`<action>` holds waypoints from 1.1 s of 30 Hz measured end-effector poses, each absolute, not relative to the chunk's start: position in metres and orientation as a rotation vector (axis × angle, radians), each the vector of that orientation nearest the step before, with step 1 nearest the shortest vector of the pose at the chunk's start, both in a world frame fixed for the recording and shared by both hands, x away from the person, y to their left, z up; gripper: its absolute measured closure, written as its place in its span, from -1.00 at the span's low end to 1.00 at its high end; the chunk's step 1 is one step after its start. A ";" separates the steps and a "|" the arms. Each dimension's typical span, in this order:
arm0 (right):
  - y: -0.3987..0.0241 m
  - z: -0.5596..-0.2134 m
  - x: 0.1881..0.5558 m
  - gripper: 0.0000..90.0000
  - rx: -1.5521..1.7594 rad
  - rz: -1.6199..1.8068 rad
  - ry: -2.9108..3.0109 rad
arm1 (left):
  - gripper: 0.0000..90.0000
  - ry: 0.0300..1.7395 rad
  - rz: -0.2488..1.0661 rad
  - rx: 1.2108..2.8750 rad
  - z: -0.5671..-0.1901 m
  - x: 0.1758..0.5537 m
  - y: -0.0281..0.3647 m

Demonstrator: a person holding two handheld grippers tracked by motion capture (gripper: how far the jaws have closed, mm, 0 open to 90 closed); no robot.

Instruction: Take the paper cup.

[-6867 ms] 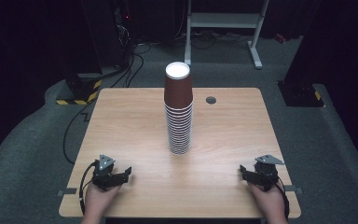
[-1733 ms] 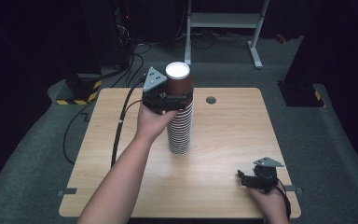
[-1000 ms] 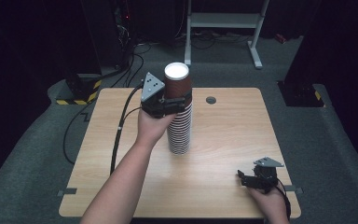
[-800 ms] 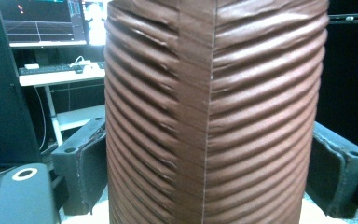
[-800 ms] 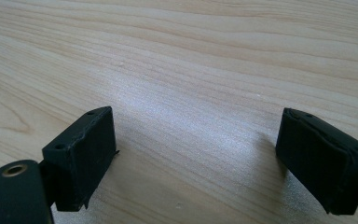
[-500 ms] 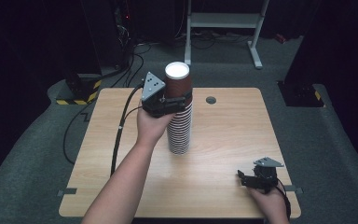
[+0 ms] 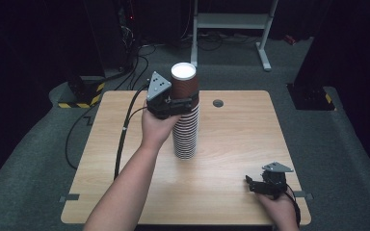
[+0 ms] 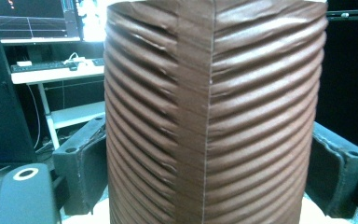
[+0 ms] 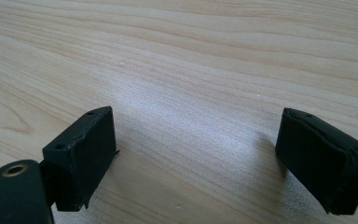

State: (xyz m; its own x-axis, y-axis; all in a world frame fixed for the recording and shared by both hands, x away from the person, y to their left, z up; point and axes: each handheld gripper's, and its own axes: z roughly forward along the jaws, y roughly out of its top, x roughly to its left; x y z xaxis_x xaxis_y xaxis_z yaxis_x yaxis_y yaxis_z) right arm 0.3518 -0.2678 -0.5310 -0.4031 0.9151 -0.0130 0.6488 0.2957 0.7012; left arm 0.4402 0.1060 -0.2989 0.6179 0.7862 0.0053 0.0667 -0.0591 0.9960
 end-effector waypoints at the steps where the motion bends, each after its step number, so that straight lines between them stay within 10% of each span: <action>1: -0.268 -0.531 0.352 -0.74 1.399 0.872 2.157 | -0.67 0.743 0.689 1.536 -0.299 0.440 0.106; 33: -0.267 -0.531 0.351 -0.73 1.396 0.868 2.154 | -0.64 0.654 0.753 1.346 -0.250 0.422 0.121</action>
State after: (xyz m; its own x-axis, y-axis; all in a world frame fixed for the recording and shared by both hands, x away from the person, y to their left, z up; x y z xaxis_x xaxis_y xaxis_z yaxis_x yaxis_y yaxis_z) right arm 0.3513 -0.2675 -0.5310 -0.4020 0.9155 -0.0179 0.6473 0.2980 0.7016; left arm 0.4217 0.1208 -0.2496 0.6083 0.7936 0.0108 -0.1006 0.0635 0.9929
